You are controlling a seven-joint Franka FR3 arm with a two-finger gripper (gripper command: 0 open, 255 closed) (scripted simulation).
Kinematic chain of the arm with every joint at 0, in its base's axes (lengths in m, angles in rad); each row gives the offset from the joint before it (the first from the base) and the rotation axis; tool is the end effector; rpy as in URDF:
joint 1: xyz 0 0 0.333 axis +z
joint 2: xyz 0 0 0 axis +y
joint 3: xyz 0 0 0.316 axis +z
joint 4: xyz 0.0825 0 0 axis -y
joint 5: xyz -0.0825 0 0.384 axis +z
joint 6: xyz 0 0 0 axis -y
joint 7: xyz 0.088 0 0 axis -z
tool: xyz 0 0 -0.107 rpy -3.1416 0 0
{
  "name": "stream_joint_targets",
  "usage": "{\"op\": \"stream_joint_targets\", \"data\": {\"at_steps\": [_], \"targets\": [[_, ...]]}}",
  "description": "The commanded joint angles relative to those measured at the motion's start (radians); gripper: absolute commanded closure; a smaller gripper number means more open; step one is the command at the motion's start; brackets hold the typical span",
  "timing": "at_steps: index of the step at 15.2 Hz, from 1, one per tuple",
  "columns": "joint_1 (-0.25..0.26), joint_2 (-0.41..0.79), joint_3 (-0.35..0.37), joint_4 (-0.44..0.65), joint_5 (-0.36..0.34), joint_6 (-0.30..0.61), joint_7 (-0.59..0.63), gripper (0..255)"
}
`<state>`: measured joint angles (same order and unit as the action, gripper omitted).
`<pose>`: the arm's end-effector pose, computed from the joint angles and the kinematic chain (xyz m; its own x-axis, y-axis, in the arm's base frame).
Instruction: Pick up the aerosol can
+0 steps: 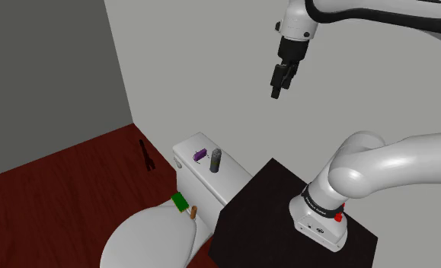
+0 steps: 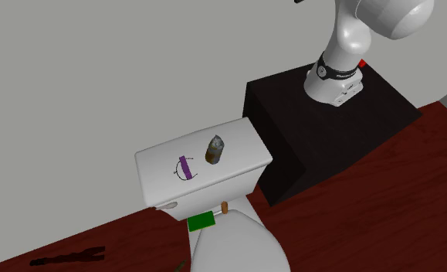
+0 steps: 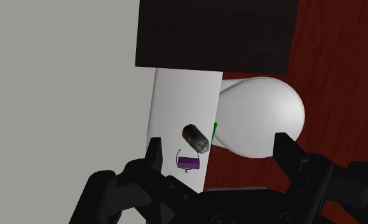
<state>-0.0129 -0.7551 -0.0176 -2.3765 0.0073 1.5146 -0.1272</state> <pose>0.3071 -0.0099 0.5668 0.9893 0.1031 -0.1033 0.1002 -0.9944 -0.0327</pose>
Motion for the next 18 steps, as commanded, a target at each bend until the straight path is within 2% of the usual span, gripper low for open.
{"op": "stream_joint_targets", "data": {"at_steps": [1, 10, 18], "targets": [[0.000, 0.000, 0.000, 0.000, 0.000, 0.000, 0.000, 0], [0.000, 0.099, 0.046, -0.226, 0.032, 0.369, 0.084, 0], [-0.001, 0.329, 0.090, -0.321, 0.051, 0.734, 0.158, 0]]}}
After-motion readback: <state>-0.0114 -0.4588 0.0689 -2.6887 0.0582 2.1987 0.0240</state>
